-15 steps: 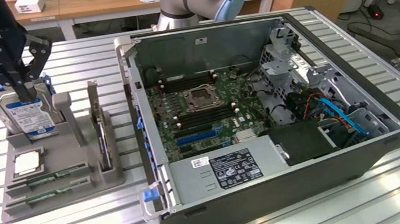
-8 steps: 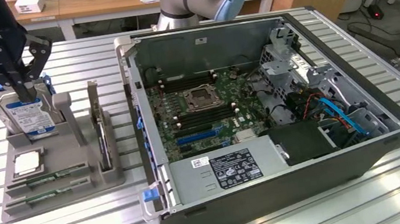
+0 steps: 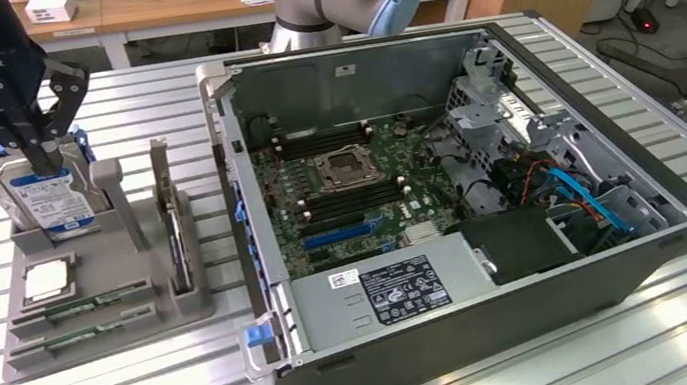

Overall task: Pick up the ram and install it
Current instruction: 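Pick up the ram and move it above insertion slot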

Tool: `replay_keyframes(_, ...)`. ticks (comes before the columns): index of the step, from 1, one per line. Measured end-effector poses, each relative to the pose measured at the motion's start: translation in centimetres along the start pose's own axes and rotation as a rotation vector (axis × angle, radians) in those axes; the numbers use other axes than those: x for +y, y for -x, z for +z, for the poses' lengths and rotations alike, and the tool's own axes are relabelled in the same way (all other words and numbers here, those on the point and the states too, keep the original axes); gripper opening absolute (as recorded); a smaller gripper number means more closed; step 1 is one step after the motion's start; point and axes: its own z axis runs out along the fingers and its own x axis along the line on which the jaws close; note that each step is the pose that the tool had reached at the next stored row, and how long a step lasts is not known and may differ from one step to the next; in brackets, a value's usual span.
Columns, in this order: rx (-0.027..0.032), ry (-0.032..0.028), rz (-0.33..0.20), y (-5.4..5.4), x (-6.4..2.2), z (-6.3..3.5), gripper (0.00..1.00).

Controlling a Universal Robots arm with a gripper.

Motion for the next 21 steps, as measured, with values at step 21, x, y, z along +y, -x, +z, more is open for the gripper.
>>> replay_keyframes(21, 0.0139, -0.0129, -0.352, -0.01, 0.0, 0.01, 0.09)
